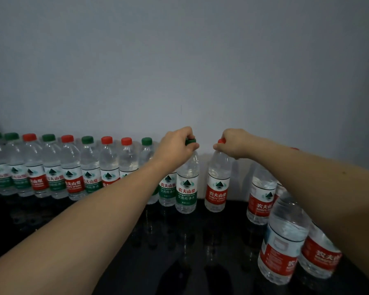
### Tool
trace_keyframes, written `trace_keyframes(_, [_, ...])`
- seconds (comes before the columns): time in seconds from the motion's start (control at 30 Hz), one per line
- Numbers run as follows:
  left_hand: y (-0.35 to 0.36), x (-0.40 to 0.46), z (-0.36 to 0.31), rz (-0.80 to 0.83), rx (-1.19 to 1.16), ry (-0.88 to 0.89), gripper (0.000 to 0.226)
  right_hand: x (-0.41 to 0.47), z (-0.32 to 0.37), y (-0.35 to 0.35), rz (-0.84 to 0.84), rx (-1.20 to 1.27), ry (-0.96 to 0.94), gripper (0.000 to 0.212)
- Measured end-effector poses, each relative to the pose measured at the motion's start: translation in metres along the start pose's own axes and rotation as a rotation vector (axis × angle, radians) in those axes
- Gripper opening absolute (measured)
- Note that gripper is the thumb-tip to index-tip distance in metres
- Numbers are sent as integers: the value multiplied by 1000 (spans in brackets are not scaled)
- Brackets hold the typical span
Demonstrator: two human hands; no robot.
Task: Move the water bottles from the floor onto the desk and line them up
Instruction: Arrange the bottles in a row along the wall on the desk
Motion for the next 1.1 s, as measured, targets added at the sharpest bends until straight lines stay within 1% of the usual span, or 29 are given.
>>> trace_keyframes(0.17, [30,9,14,5,5,29,12,20,-7,24,22,-26,30,35])
trace_keyframes(0.27, [40,12,23,2,26,17,12,29,-11,25,17,1,56,39])
trace_keyframes(0.5, [40,16,39,-35,70,-9,12,40,-3,25,10,23,70,46])
trace_keyframes(0.73, [42,23,41,27,109,-16,12,42,19,27,18,45,70,46])
trace_keyframes(0.9, [42,22,44,17,95,-37,10,42,28,36,34,22,77,52])
trace_keyframes(0.97, [42,21,45,2,80,-42,9,42,30,37,30,12,71,50])
trace_keyframes(1.03, [41,19,46,-16,67,-45,7,41,31,38,19,-14,70,43])
trace_keyframes(1.1, [41,17,46,-24,56,-44,5,37,31,37,1,-43,89,44])
Point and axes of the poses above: each hand's wrist, its own x-axis towards the middle knuckle, its own y-axis out of the palm, z = x × y, the point moved 10 cm from there along x, towards the middle knuckle, and after that the axes turned 15 degrees about y, right-handed, at the moved point
